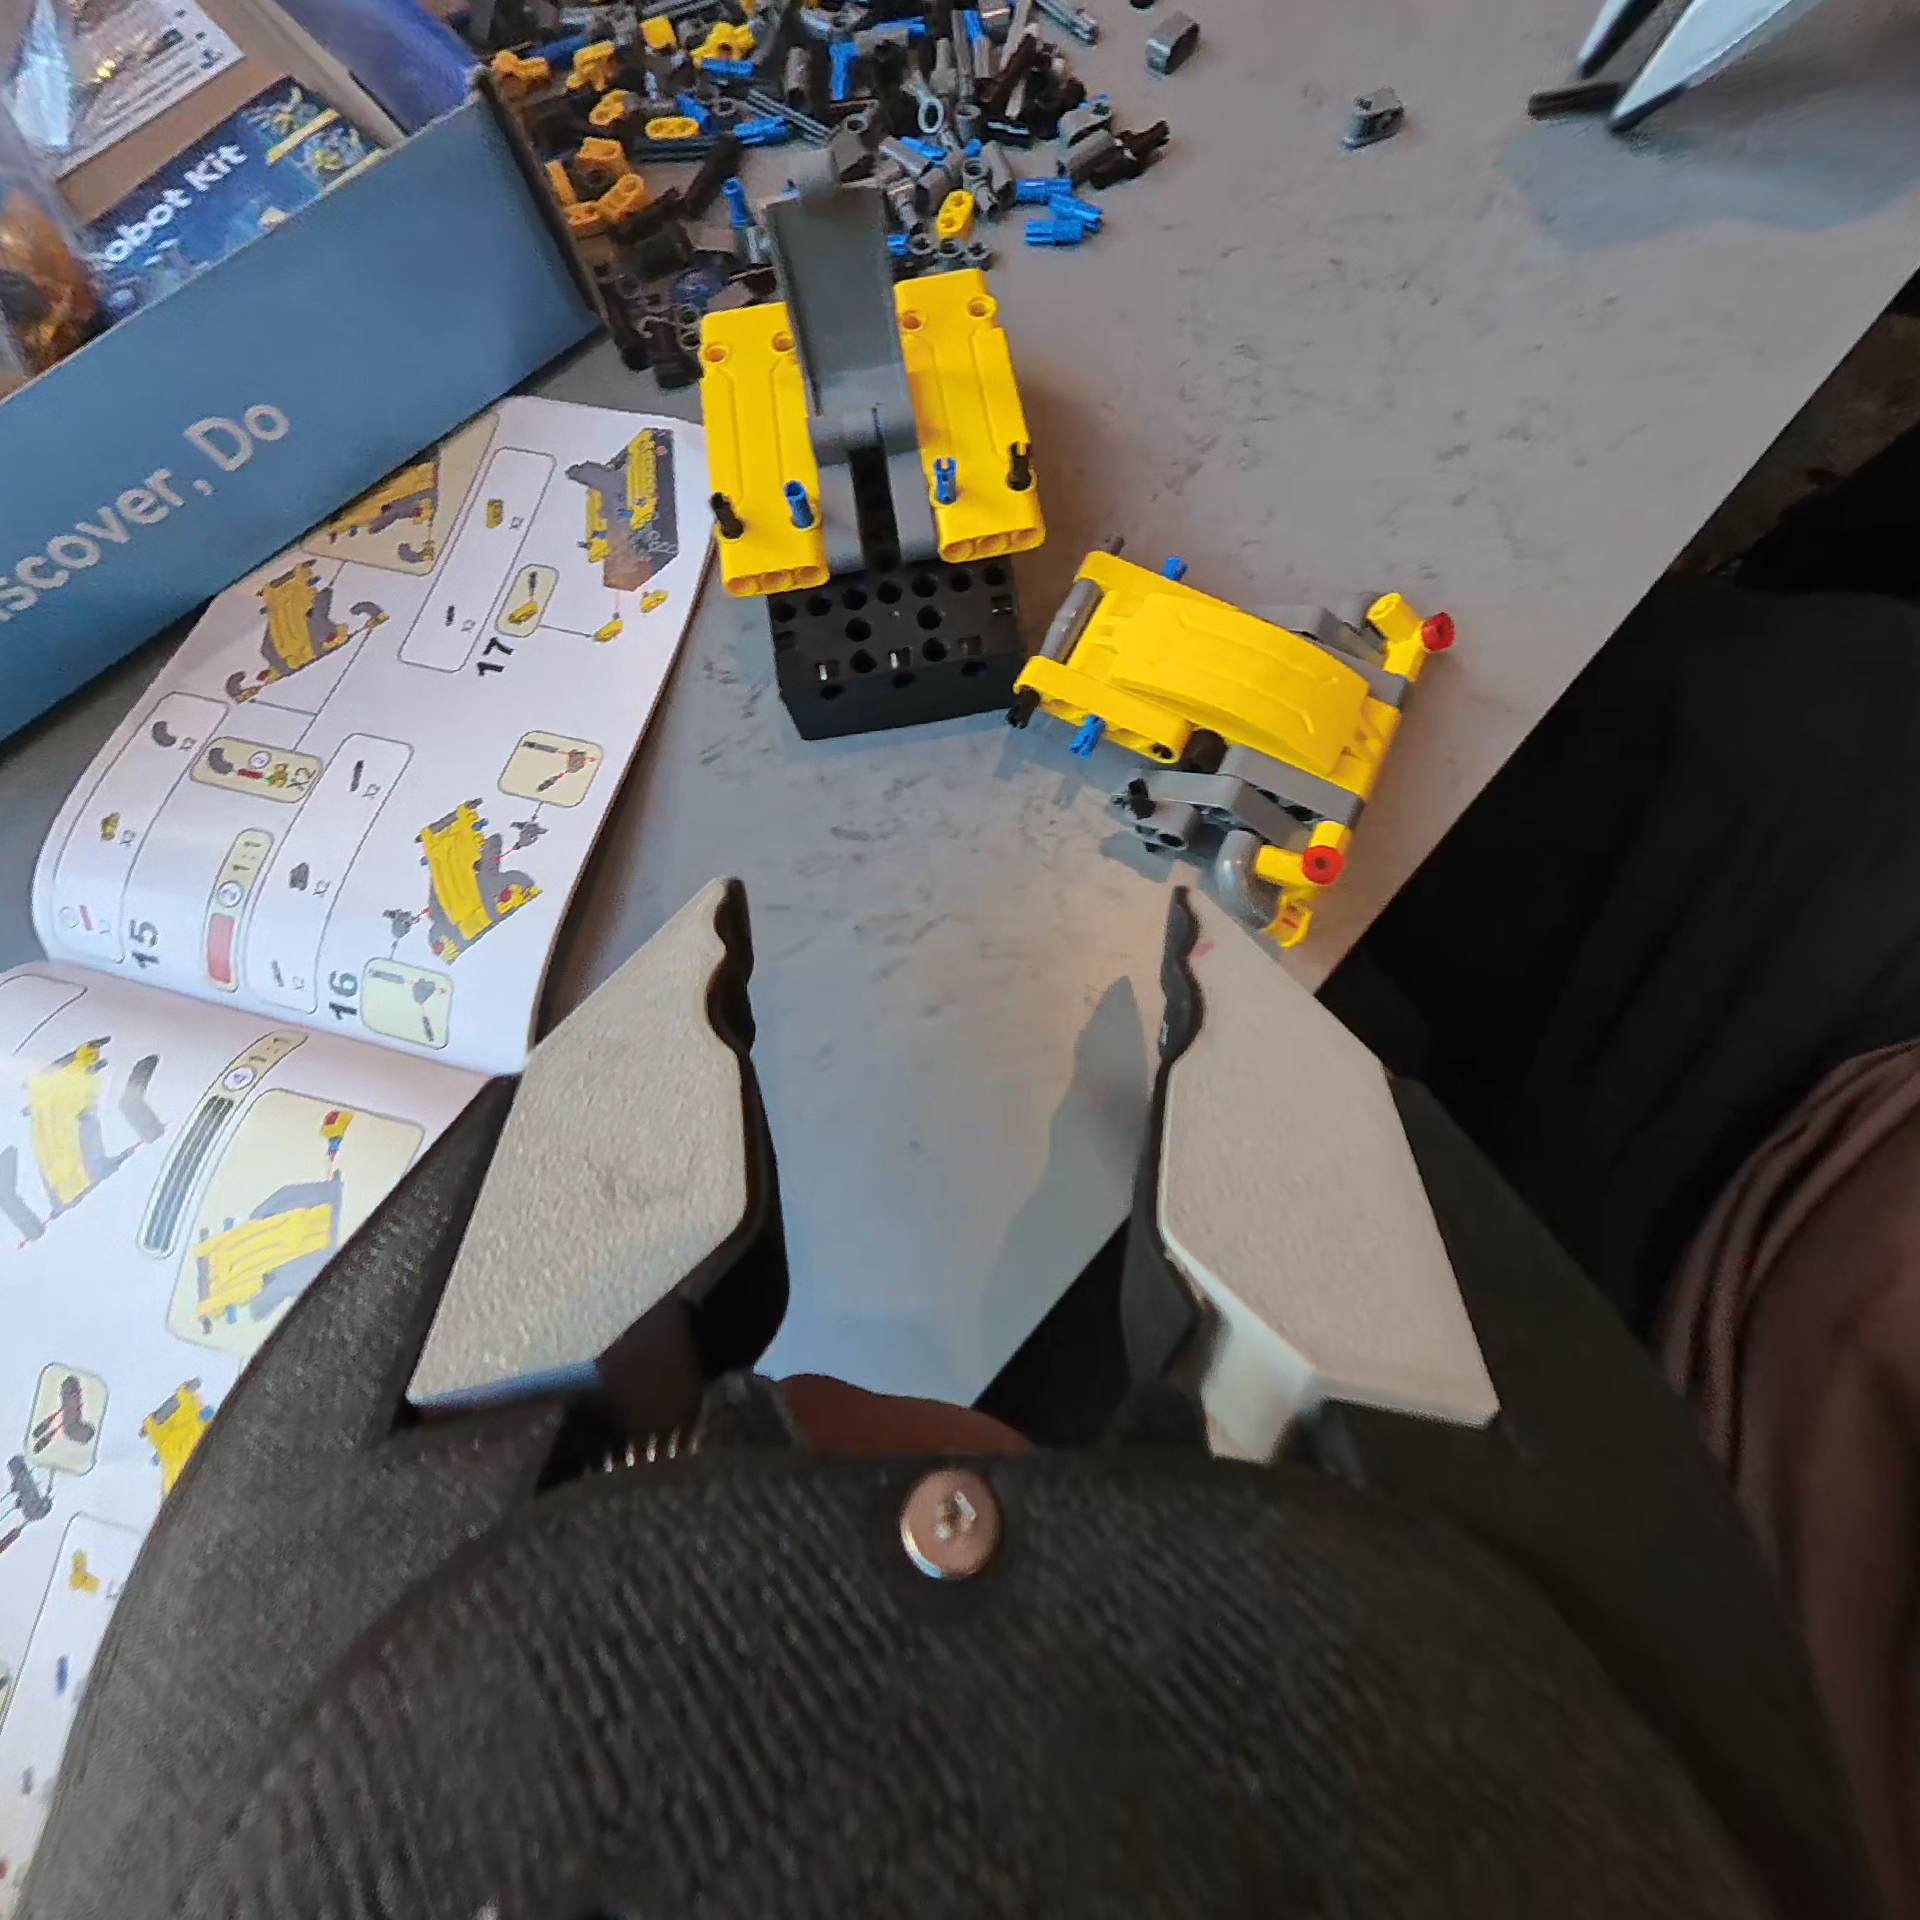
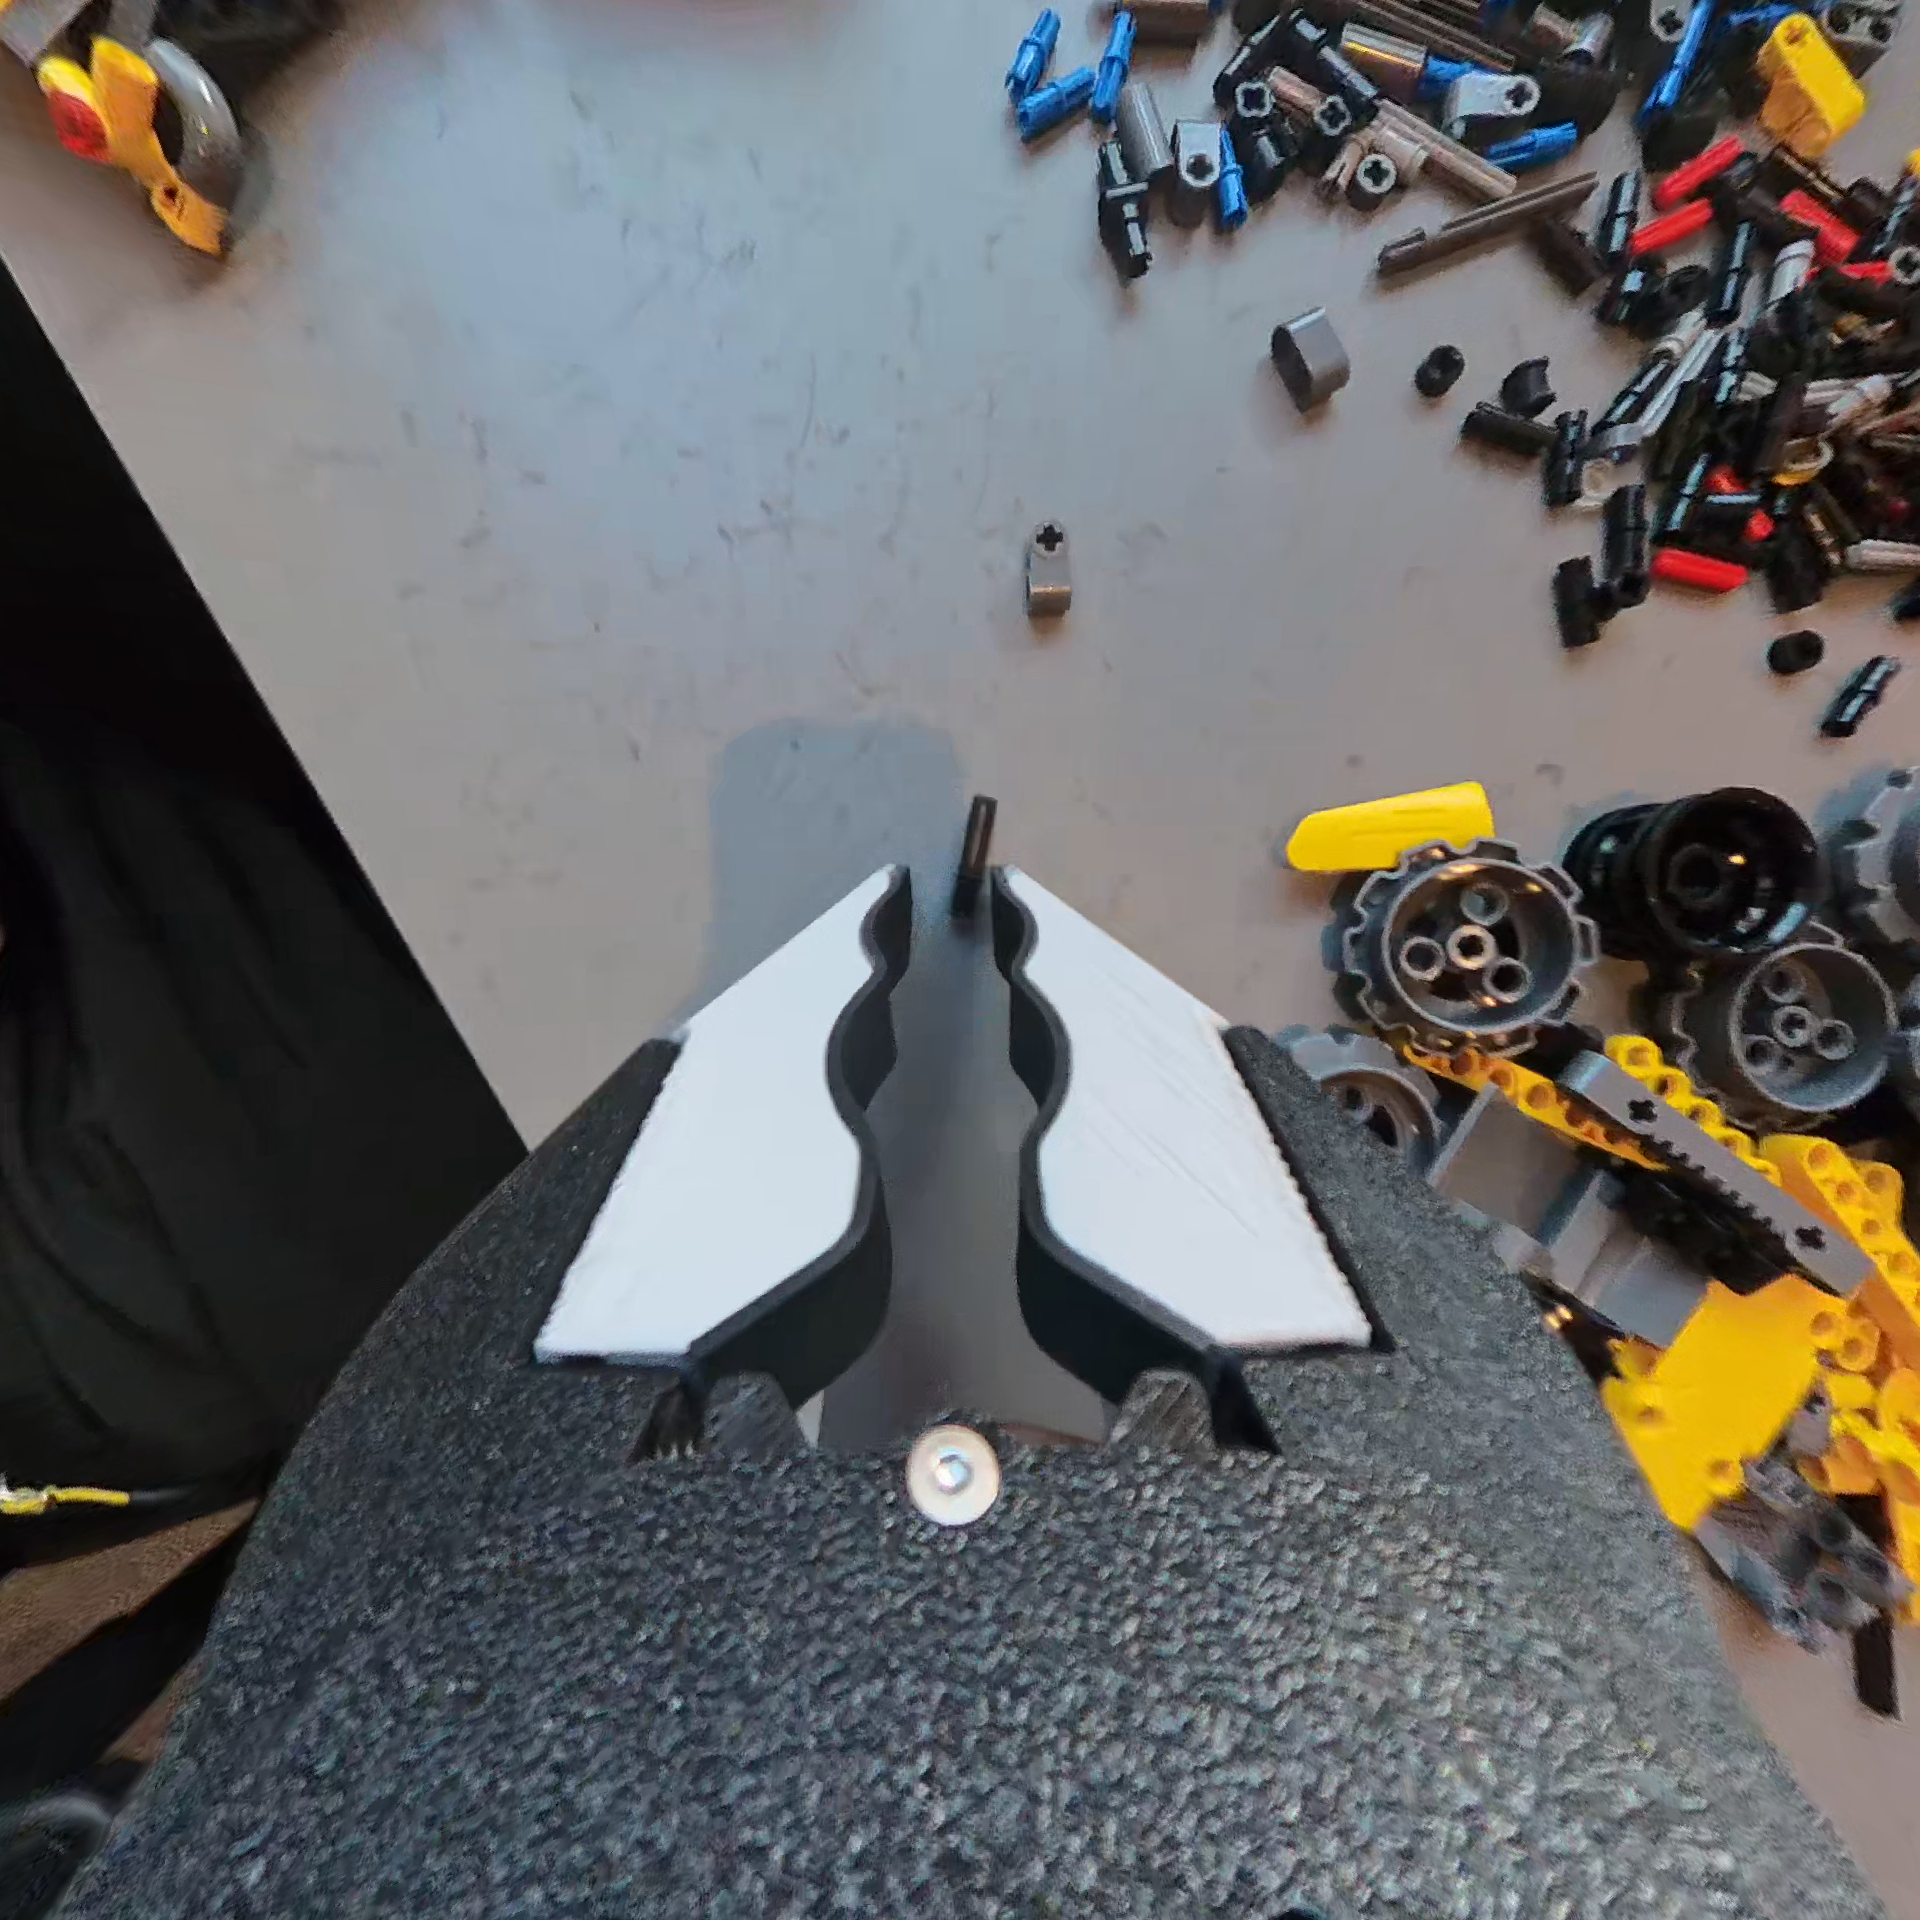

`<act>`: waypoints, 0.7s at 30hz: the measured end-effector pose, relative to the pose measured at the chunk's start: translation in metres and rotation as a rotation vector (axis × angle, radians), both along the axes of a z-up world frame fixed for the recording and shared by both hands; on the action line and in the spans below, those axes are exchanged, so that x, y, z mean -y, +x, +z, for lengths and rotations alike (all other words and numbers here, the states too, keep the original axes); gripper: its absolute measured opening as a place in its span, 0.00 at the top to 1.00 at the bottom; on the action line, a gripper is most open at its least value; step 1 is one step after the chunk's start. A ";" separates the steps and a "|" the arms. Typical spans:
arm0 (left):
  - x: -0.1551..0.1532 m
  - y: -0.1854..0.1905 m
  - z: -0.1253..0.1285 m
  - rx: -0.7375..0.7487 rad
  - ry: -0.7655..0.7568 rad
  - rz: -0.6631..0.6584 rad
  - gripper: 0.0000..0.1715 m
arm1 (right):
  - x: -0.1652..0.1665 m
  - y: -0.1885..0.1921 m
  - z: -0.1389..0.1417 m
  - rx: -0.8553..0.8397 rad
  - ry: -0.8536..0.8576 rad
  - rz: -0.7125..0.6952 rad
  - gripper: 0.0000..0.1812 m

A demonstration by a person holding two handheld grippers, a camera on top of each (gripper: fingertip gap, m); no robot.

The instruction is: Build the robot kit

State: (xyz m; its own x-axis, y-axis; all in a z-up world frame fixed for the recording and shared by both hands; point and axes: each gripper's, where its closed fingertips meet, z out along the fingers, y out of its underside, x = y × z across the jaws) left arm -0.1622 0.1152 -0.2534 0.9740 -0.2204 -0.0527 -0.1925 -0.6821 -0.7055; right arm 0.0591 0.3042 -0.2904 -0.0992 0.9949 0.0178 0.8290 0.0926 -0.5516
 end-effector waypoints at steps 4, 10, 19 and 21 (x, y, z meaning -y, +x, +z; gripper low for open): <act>0.003 -0.016 0.008 0.012 0.028 0.042 0.55 | -0.019 0.012 0.075 -0.240 0.001 -0.082 0.95; 0.001 -0.030 0.002 0.071 0.026 0.092 0.55 | -0.064 0.048 0.226 -0.850 0.052 -0.439 1.00; -0.002 -0.030 -0.013 0.062 -0.001 0.090 0.55 | -0.064 0.048 0.234 -0.733 0.372 -0.485 1.00; -0.002 -0.032 -0.015 0.059 -0.006 0.097 0.55 | -0.057 0.043 0.229 -0.715 0.294 -0.466 1.00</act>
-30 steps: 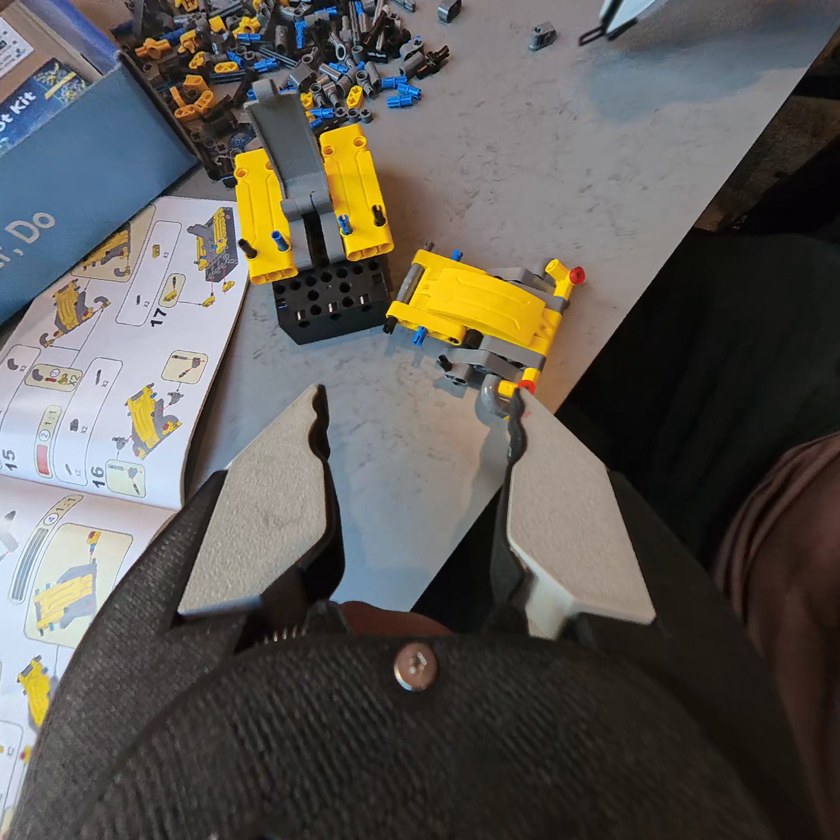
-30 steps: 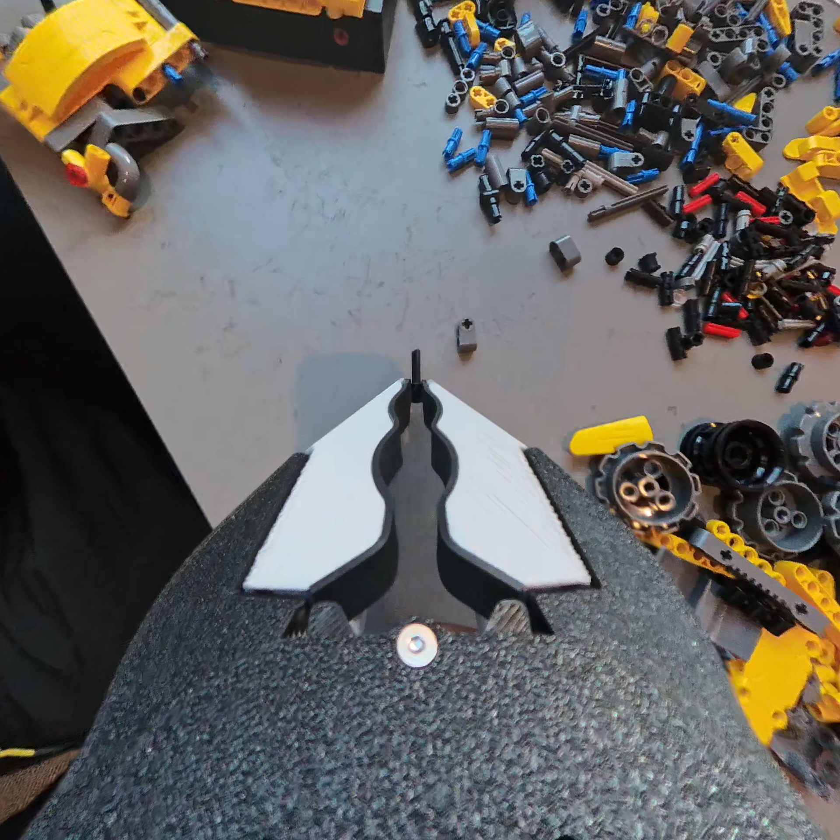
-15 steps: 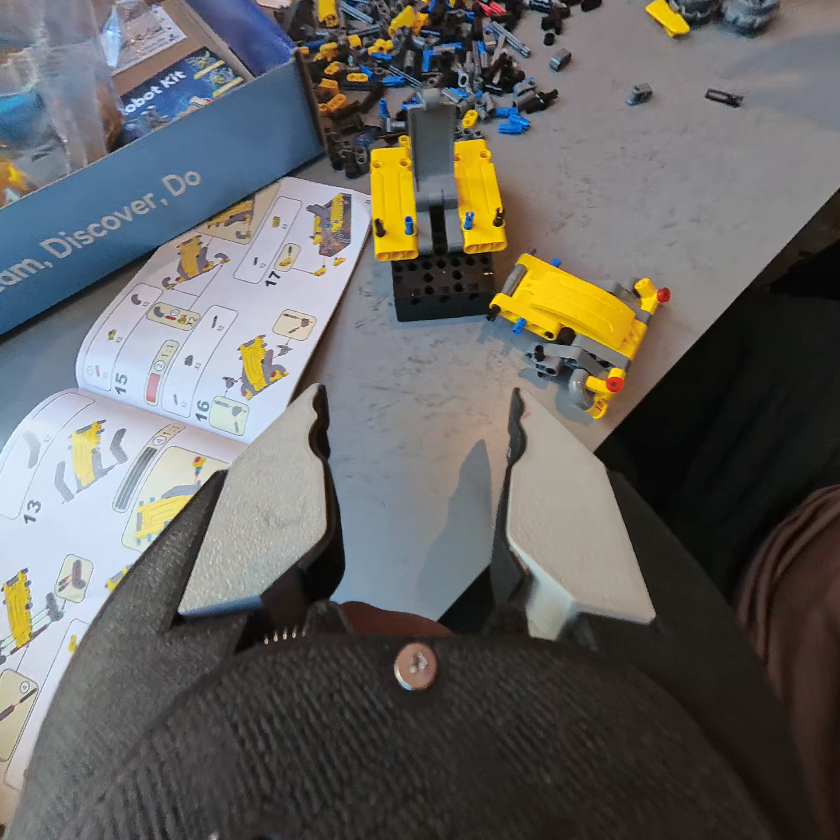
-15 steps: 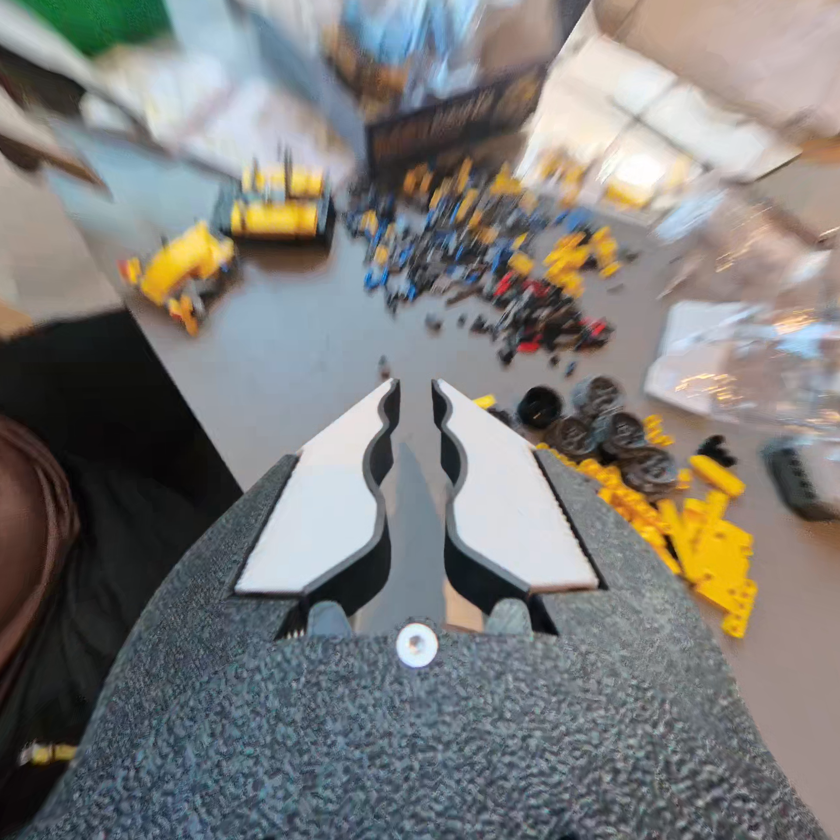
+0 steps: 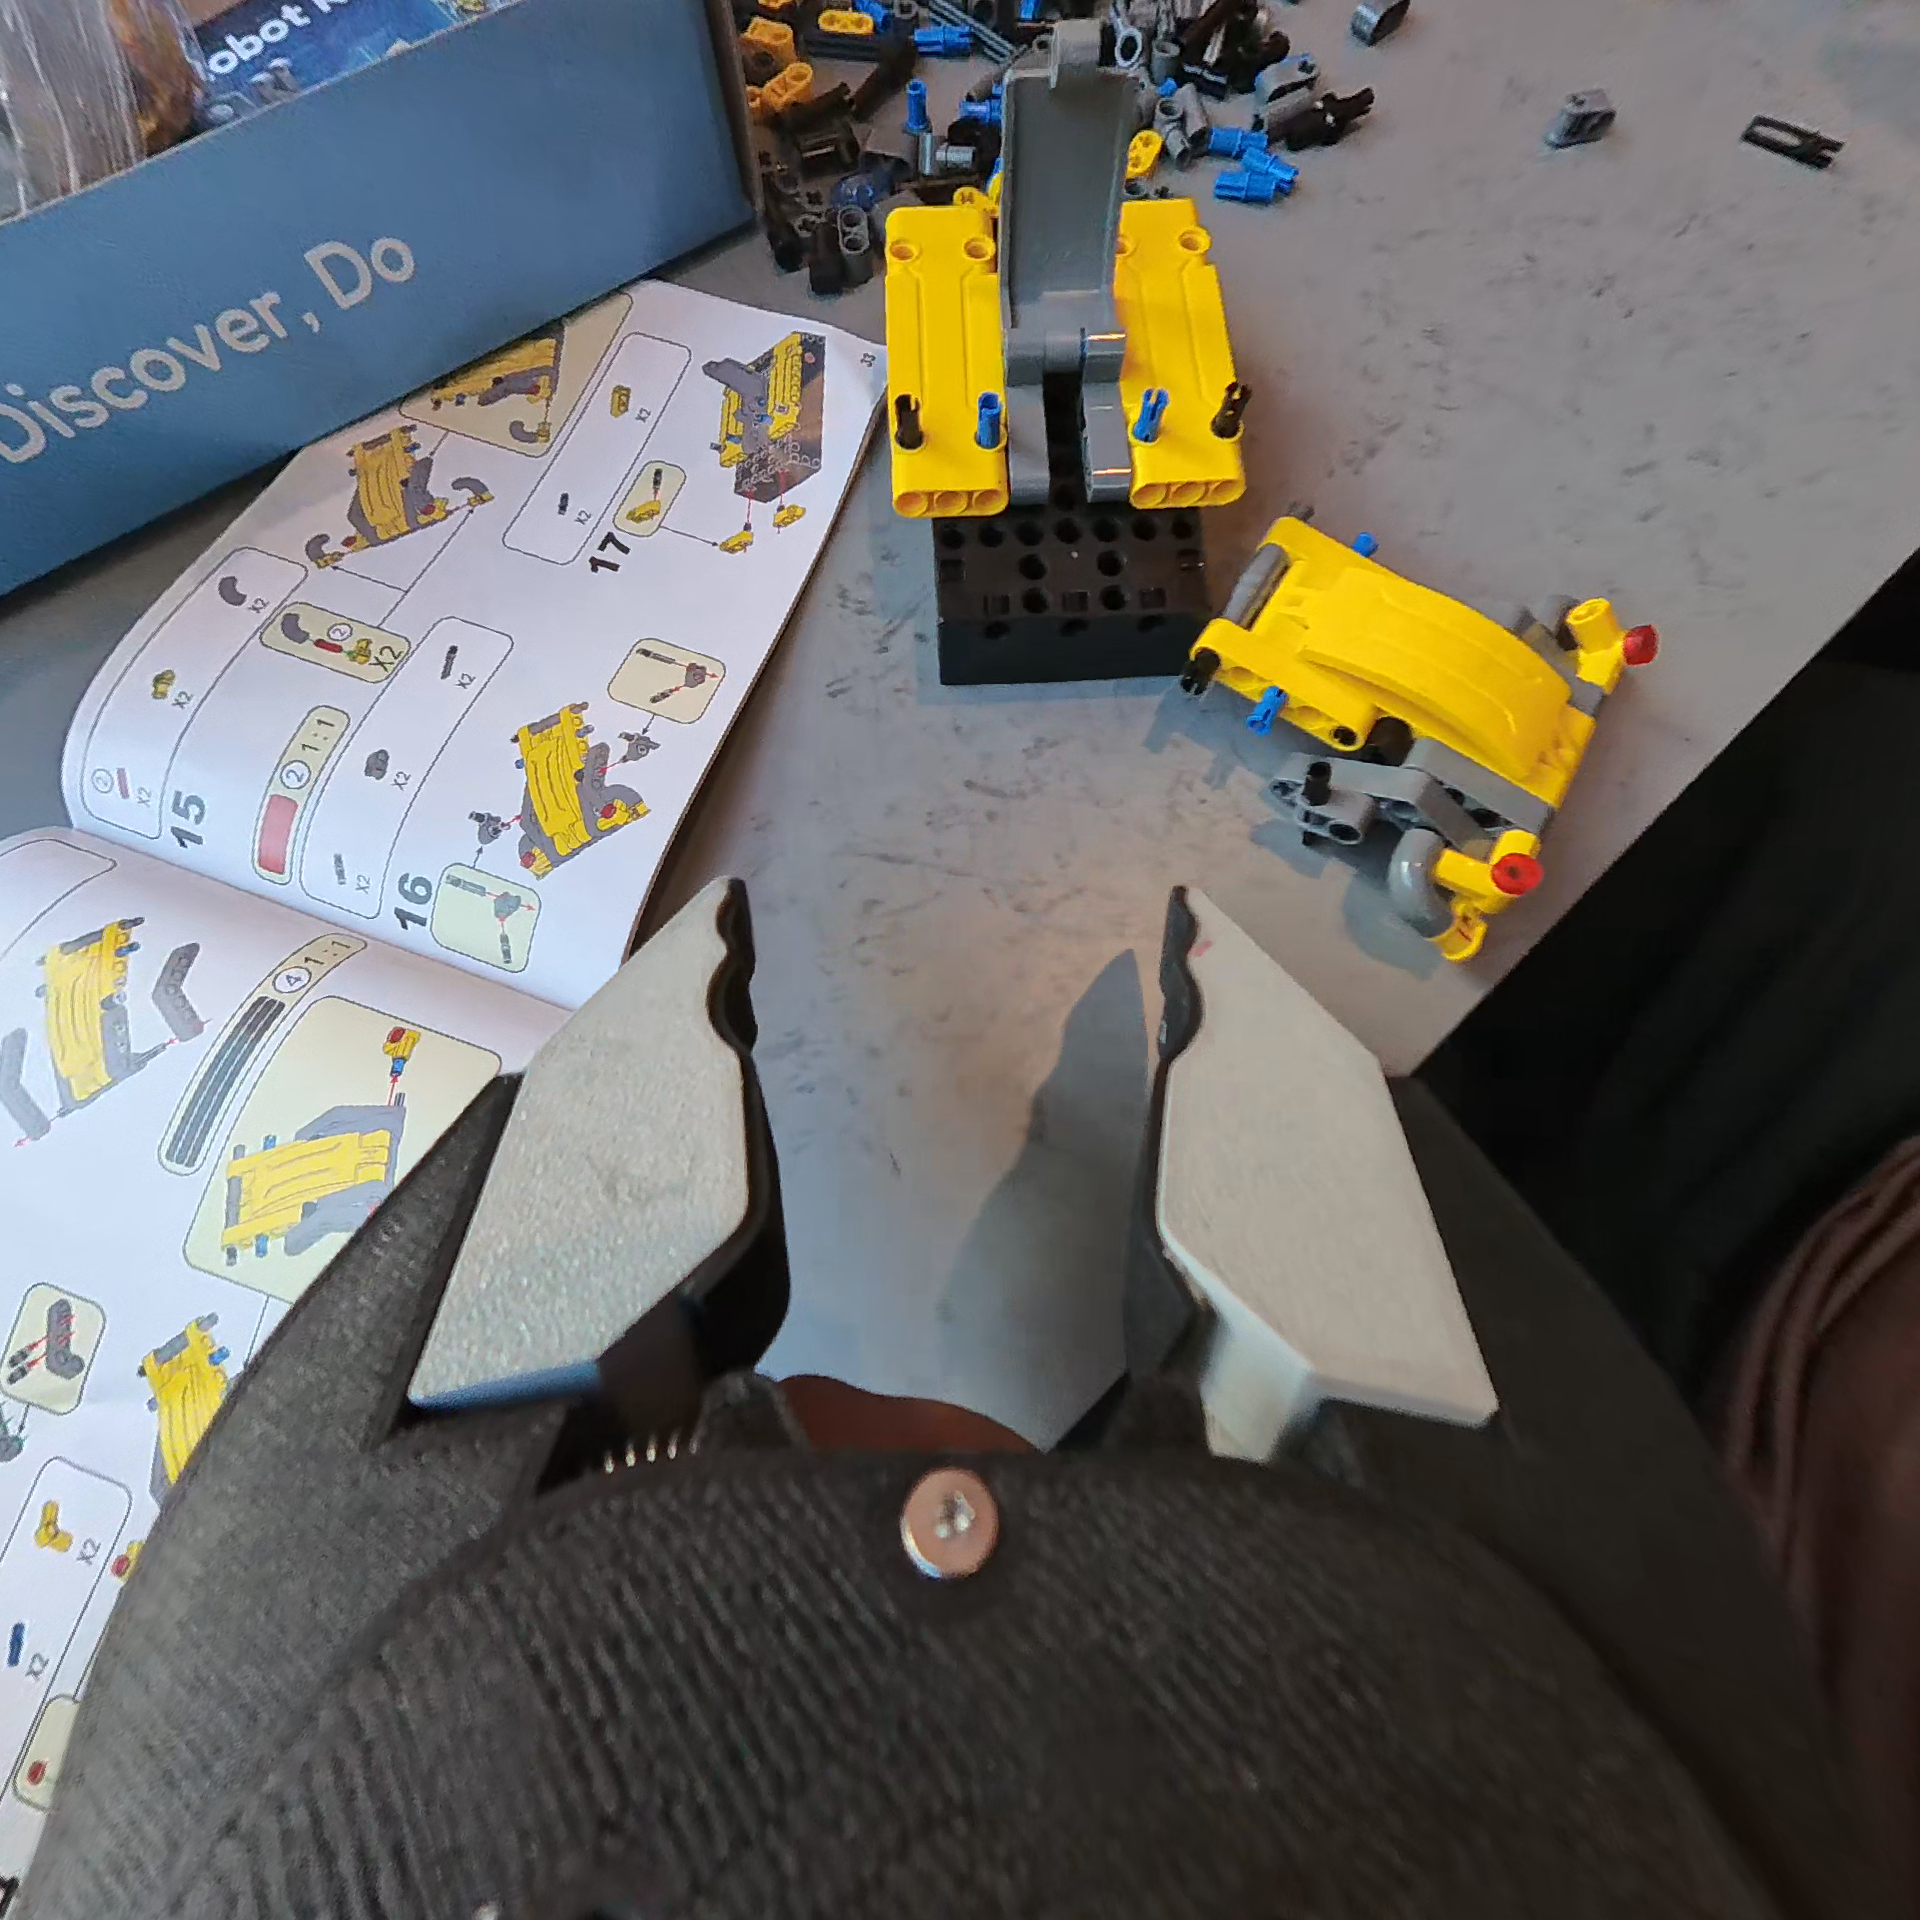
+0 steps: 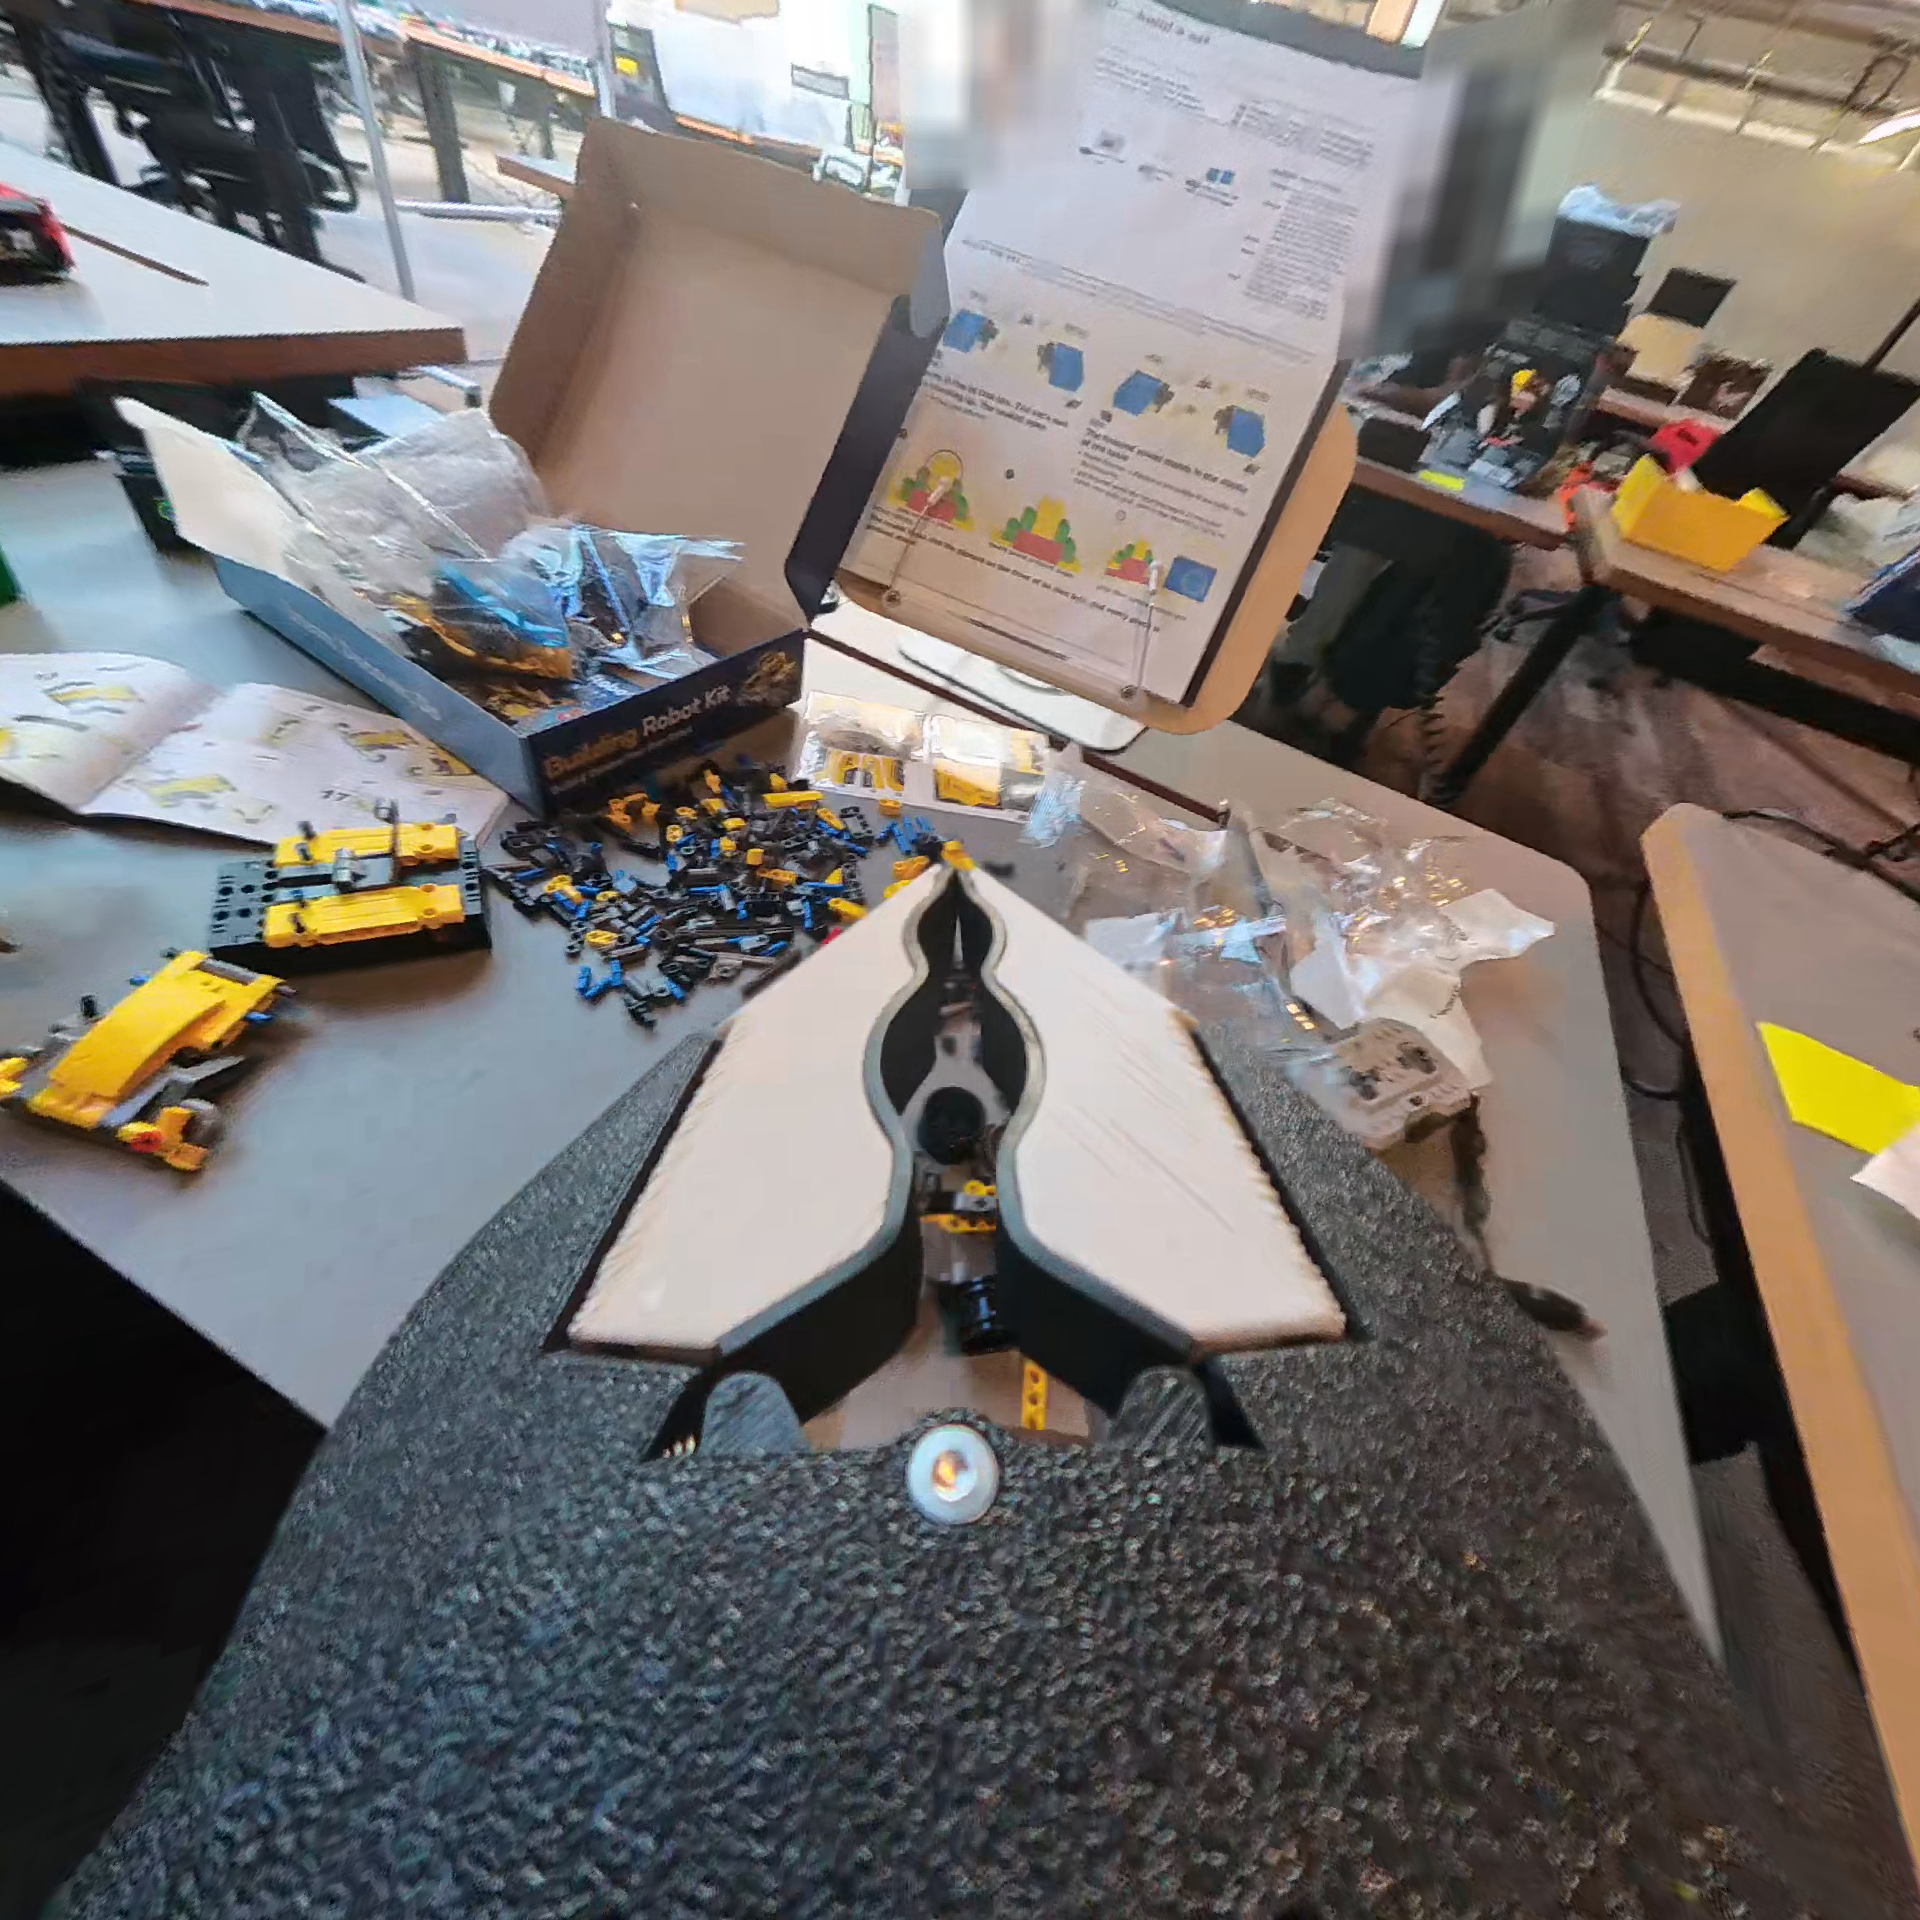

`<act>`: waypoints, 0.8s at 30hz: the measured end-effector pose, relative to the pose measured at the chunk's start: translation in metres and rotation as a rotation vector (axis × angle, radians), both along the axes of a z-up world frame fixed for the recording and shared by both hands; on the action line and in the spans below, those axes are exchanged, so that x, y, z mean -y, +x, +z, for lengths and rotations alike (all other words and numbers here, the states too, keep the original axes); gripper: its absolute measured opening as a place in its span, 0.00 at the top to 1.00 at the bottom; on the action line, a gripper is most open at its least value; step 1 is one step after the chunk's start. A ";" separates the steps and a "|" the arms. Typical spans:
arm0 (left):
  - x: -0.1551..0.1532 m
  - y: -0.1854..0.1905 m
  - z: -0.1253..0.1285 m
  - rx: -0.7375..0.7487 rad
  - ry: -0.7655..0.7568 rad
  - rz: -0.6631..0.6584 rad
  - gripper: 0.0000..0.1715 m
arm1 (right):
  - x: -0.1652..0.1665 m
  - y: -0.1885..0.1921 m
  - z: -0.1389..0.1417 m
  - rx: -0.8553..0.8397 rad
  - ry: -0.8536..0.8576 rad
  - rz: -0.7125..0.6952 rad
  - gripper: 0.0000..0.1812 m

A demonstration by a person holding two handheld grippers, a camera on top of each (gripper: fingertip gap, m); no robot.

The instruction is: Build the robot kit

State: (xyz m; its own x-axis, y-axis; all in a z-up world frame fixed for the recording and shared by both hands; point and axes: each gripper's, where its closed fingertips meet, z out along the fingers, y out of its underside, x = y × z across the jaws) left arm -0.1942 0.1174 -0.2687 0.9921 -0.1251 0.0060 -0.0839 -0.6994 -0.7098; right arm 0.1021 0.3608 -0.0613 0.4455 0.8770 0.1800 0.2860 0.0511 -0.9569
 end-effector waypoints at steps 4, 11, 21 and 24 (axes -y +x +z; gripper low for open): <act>-0.006 -0.004 0.004 0.032 0.038 0.033 0.56 | 0.011 -0.011 -0.011 0.056 -0.018 0.054 1.00; -0.012 -0.010 -0.002 0.007 0.062 0.063 0.59 | 0.006 -0.020 -0.044 0.201 -0.038 0.045 1.00; -0.006 -0.002 -0.002 0.074 0.166 0.109 0.65 | -0.002 -0.015 -0.033 0.038 -0.089 0.021 1.00; 0.000 0.001 0.001 -0.028 0.227 0.076 0.65 | 0.003 -0.036 -0.059 0.096 -0.137 0.082 1.00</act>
